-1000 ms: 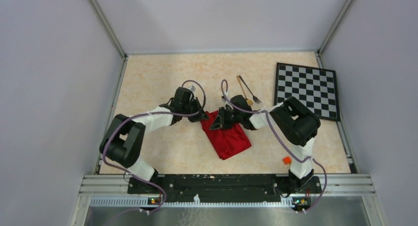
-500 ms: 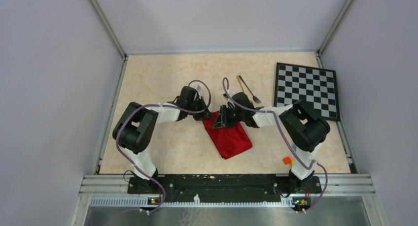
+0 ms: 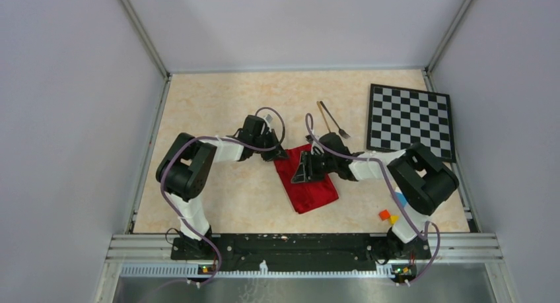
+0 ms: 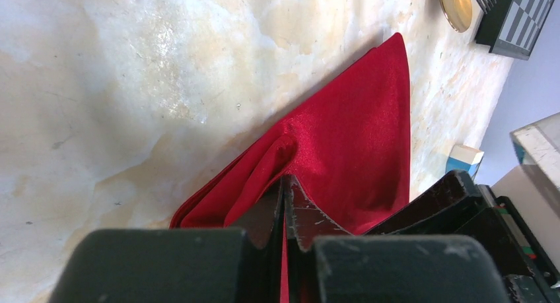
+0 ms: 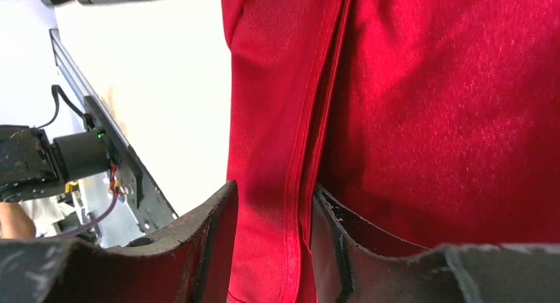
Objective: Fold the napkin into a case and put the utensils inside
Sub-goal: Fold the lower triangle-folded napkin at the center of the board.
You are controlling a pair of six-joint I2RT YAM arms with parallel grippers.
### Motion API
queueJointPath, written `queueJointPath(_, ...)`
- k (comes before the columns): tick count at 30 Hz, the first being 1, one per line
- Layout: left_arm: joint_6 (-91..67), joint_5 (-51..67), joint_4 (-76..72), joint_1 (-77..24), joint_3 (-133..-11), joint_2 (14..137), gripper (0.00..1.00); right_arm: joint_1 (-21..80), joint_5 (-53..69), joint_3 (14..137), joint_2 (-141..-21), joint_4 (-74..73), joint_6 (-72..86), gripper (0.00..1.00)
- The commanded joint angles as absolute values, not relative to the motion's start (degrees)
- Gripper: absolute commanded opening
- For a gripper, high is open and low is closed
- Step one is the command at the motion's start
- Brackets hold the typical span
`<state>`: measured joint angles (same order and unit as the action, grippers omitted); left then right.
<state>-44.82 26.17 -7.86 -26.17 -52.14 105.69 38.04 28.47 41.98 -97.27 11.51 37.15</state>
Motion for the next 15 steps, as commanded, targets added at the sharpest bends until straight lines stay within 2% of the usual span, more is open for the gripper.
queueJointPath(1, -43.5, 26.2, -8.6, -25.9, -53.0, 107.0, 0.04, 37.5, 31.4, 38.6, -93.0, 15.5, 38.5, 0.43)
queueJointPath(8, -44.2, 26.2, -8.7, -26.0, -52.9, 107.6, 0.04, 37.8, 34.1, 32.0, -89.3, 21.1, 44.1, 0.39)
queueJointPath(15, -44.4, 26.2, -8.1, -26.0, -53.4, 107.9, 0.03, 39.5, 33.2, 27.8, -86.0, 21.5, 46.2, 0.3)
